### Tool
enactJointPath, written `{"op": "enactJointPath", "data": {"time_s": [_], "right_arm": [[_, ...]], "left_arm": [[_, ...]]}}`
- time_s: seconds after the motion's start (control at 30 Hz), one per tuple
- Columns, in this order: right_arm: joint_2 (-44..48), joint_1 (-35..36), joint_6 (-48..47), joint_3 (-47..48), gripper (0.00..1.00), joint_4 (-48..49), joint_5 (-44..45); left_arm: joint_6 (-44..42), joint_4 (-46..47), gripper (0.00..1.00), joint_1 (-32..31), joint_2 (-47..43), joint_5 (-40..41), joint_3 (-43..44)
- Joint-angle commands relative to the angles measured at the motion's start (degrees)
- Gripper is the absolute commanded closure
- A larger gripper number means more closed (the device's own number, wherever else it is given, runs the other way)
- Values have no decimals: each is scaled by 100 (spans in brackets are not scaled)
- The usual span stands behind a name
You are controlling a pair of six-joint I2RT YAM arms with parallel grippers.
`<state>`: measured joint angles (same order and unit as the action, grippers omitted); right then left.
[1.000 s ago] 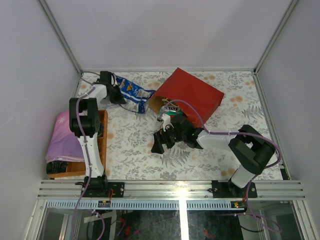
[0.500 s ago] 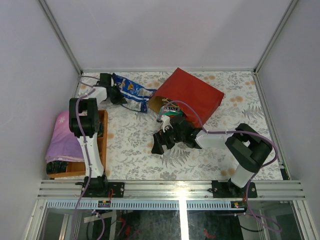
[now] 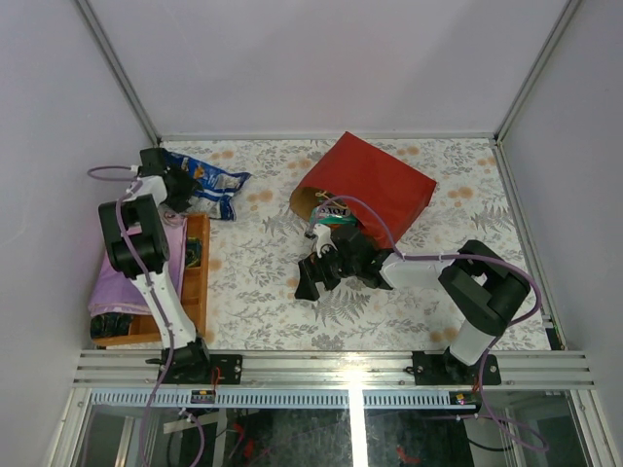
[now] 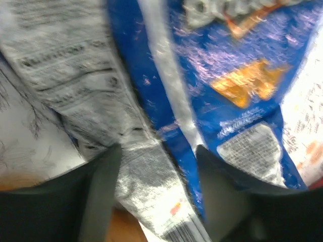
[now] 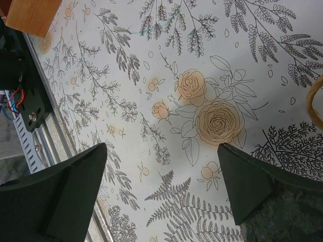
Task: Take the snacks out of the paper bag
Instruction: Adjust the snack at the corner of the board.
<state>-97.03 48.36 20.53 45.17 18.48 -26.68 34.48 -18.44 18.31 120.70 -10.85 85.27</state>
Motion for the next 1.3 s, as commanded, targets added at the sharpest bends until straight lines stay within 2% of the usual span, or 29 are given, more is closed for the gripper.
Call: {"op": "enactJointPath", "data": {"time_s": [0.0, 0.03, 0.1, 0.2, 0.37, 0.5, 0.73, 0.83, 0.93, 1.07, 1.17, 1.27], "right_arm": [[82, -37, -123, 247, 1, 51, -123], [68, -29, -107, 254, 1, 58, -125], [18, -29, -117, 284, 1, 74, -140], [-34, -39, -103, 334, 1, 86, -163], [55, -33, -76, 222, 1, 156, -137], [105, -36, -104, 132, 1, 127, -129], [143, -36, -162, 60, 1, 84, -33], [141, -37, -168, 75, 1, 87, -44], [141, -35, -214, 97, 1, 22, -35], [303, -35, -262, 65, 1, -28, 44], [290, -32, -248, 49, 1, 20, 38], [273, -36, -244, 57, 1, 42, -2]], "left_arm": [[28, 773, 12, -332, -1055, 238, -562], [18, 974, 1, -444, -1392, 255, -710], [-10, 1209, 0, -725, -1740, 318, -893], [-15, 1170, 0, -1182, -1771, 279, -925], [496, 1616, 1, -1377, -1181, -213, -1208], [746, 1836, 2, -1458, -385, -241, -1007], [1000, 1908, 1, -1470, 364, -220, -366], [1023, 1855, 0, -1487, 425, -279, 4], [746, 1560, 0, -1479, 227, -244, 462], [106, 1026, 0, -1308, -329, 310, 887], [-56, 819, 0, -1015, -549, 486, 927], [65, 904, 0, -557, -410, 247, 840]]}}
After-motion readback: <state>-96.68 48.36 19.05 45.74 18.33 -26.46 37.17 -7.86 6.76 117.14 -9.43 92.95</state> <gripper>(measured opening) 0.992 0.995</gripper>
